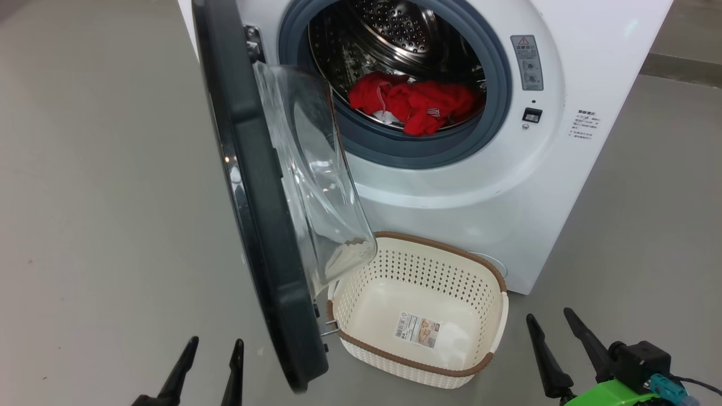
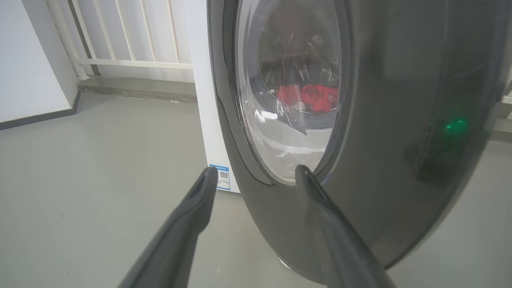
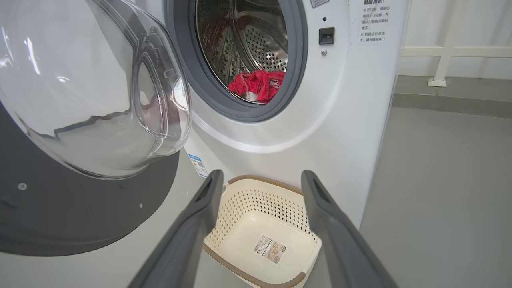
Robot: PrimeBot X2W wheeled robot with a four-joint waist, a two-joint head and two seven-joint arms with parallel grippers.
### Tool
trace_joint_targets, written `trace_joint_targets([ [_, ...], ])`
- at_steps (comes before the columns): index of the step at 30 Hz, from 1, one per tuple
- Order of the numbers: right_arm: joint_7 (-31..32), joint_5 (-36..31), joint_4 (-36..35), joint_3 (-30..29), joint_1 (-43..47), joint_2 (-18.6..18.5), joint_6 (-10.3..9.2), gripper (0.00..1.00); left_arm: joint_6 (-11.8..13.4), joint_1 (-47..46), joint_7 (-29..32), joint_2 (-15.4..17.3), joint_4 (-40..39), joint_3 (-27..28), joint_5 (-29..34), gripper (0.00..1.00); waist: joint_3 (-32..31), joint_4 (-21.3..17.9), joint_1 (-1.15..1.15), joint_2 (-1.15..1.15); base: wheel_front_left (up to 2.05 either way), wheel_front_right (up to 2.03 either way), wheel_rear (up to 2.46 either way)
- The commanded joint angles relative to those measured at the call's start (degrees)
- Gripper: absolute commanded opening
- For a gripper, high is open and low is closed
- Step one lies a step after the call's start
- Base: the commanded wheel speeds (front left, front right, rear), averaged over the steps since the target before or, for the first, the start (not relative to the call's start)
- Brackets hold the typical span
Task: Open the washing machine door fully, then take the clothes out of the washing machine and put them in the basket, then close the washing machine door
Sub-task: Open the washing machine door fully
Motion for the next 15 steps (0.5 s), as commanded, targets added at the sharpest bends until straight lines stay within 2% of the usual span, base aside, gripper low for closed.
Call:
trace_joint_targets([
  [1,-0.38,-1.02,-1.02,1.05,-0.58,-0.28,0.36,1.00,0.26,-1.19,-0.70,0.55,-1.35,1.72,-0.28,1.00,0.00,-0.02,0.00,0.00,0.00,0.00,0.00],
  [6,-0.38,-1.57,-0.50,1.10,-0.54,0.07,0.36,1.00,0.49,-1.22,-0.70,0.55,-1.45,1.69,-0.45,1.00,-0.10,-0.23,0.00,0.00,0.00,0.00,0.00],
  [7,-0.38,-1.64,-0.45,1.14,-0.57,0.11,0.36,1.00,0.48,-1.22,-0.70,0.55,-1.44,1.76,-0.74,0.82,-0.14,-0.28,0.00,0.00,0.00,0.00,0.00],
  [8,-0.38,-1.66,-0.42,1.14,-0.62,0.15,0.36,1.00,0.49,-1.27,-0.70,0.55,-1.42,1.85,-0.89,0.34,-0.17,-0.31,0.00,0.00,0.00,0.00,0.00],
  [9,-0.38,-1.64,-0.38,1.12,-0.67,0.18,0.36,1.00,0.55,-1.43,-0.70,0.55,-1.59,2.05,-0.98,0.00,-0.21,-0.32,0.00,0.00,0.00,0.00,0.00],
  [15,-0.38,-1.77,-0.53,0.77,-0.86,0.31,0.36,1.00,1.55,-3.12,-0.70,0.55,-5.64,4.67,-3.91,0.00,-0.30,-0.16,0.00,0.00,0.00,0.00,0.00],
])
